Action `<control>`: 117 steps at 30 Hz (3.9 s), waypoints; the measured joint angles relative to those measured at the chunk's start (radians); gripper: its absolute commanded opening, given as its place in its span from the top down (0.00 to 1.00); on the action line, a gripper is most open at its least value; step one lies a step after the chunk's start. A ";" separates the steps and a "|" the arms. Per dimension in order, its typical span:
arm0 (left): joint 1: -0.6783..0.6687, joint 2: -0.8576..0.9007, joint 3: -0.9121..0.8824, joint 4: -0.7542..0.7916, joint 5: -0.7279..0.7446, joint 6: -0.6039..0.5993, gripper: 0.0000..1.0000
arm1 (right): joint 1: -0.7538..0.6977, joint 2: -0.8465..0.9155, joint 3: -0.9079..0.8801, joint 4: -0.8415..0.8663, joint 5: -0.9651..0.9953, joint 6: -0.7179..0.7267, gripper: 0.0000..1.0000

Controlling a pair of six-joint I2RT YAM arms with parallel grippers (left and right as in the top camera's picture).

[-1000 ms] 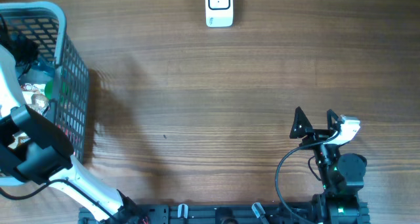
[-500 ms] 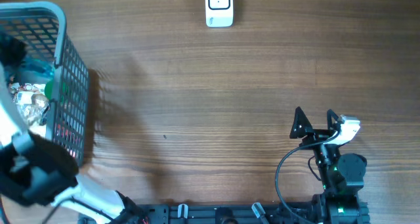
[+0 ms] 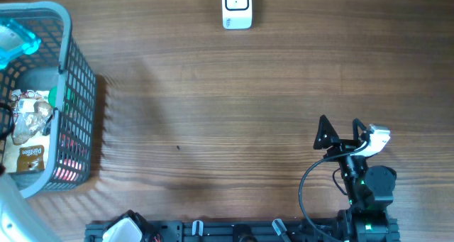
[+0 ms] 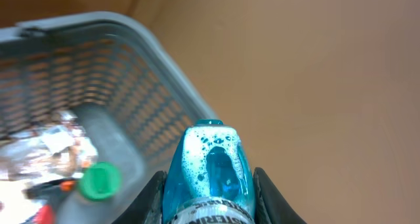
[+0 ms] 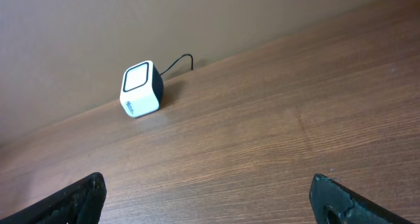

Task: Scan the item barcode
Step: 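Lift the bottle out and set it upright near the scanner, then reach the left gripper into the basket and grasp the green-lidded jar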

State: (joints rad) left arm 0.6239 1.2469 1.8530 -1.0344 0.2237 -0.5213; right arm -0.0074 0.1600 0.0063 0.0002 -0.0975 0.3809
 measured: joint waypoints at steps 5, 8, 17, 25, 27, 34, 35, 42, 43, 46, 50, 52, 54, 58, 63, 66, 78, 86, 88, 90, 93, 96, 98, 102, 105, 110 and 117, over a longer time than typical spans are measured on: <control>-0.109 -0.005 0.000 0.009 0.126 -0.037 0.86 | 0.000 0.000 0.000 0.000 0.000 0.001 0.00; -0.228 0.031 0.000 0.009 0.140 -0.039 0.87 | 0.000 0.000 0.000 0.000 0.000 0.001 0.00; -0.657 0.312 -0.001 -0.050 -0.016 0.040 0.89 | 0.000 0.004 0.000 0.000 -0.003 0.001 0.00; -0.861 0.523 -0.001 -0.070 -0.090 0.236 0.91 | 0.000 0.005 0.000 0.004 -0.003 0.001 0.00; -0.897 0.554 -0.001 -0.061 -0.093 0.310 0.93 | 0.000 0.005 0.000 0.007 -0.003 0.001 0.00; -0.959 0.661 -0.001 -0.035 -0.096 0.534 0.92 | 0.000 0.005 0.000 0.015 -0.003 0.001 0.00; -0.959 0.678 -0.001 -0.032 -0.095 0.547 0.91 | 0.000 0.005 0.000 0.018 -0.003 0.001 0.00; -0.959 0.836 0.003 -0.011 -0.049 0.698 0.93 | 0.000 0.005 0.000 0.023 -0.003 0.001 0.00; -0.958 0.838 0.003 -0.010 -0.049 0.708 0.92 | 0.000 0.005 0.000 0.023 -0.003 0.001 0.00; -0.958 0.841 0.004 -0.009 -0.037 0.728 0.83 | 0.000 0.006 0.000 0.023 -0.003 0.001 0.00; -0.958 0.842 0.006 -0.017 -0.032 0.750 0.78 | 0.000 0.006 0.000 0.023 -0.003 0.001 0.00; -0.958 0.842 0.009 -0.041 -0.032 0.764 0.78 | 0.000 0.006 0.000 0.023 -0.003 0.001 0.00; -0.961 0.842 0.013 -0.072 -0.027 0.795 0.78 | 0.000 0.006 0.000 0.023 -0.003 0.001 0.00; -0.980 0.842 0.019 -0.130 -0.019 0.862 0.76 | 0.000 0.006 0.000 0.022 -0.003 0.001 0.00; -1.002 0.845 0.019 -0.156 -0.047 0.911 0.46 | 0.000 0.006 0.000 0.021 -0.003 0.001 0.00; -1.006 0.854 0.018 -0.154 -0.107 0.920 0.34 | 0.000 0.006 0.000 0.021 -0.003 0.001 0.00; -1.017 0.823 0.018 -0.129 -0.199 0.928 0.00 | 0.000 0.006 0.000 0.011 0.005 0.001 0.00; -1.089 0.770 0.018 -0.129 -0.201 0.906 0.00 | 0.000 0.006 0.000 0.010 0.005 0.001 0.00; -1.110 0.767 0.018 -0.129 -0.201 0.896 0.00 | 0.000 0.006 0.000 0.006 0.005 0.001 0.00; -1.135 0.746 0.018 -0.129 -0.201 0.862 0.00 | 0.000 0.006 0.000 0.006 0.005 0.001 0.00; -1.149 0.665 0.058 -0.133 -0.227 0.788 0.00 | 0.000 0.006 0.000 0.003 0.005 0.001 0.00; -1.098 0.520 0.206 -0.128 -0.333 0.690 0.00 | 0.000 0.006 0.000 0.002 0.005 0.001 0.00; -0.989 0.402 0.299 -0.121 -0.374 0.631 0.00 | 0.000 0.006 0.000 0.000 0.005 0.005 0.00; -0.521 0.197 0.369 -0.183 -0.441 0.417 0.00 | 0.000 0.006 0.000 0.000 0.006 0.035 0.00; -0.214 0.189 0.367 -0.306 -0.409 0.263 0.00 | 0.000 0.006 0.000 0.000 0.008 0.050 0.00; -0.012 0.316 0.226 -0.295 -0.320 0.135 0.00 | 0.000 0.006 0.000 0.000 0.008 0.071 0.00; -0.008 0.371 -0.085 -0.089 -0.320 0.008 0.00 | 0.000 0.006 0.000 0.000 0.008 0.080 0.00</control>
State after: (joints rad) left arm 0.6155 1.6176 1.7683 -1.1233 -0.0959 -0.5137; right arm -0.0074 0.1658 0.0063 -0.0002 -0.0891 0.4606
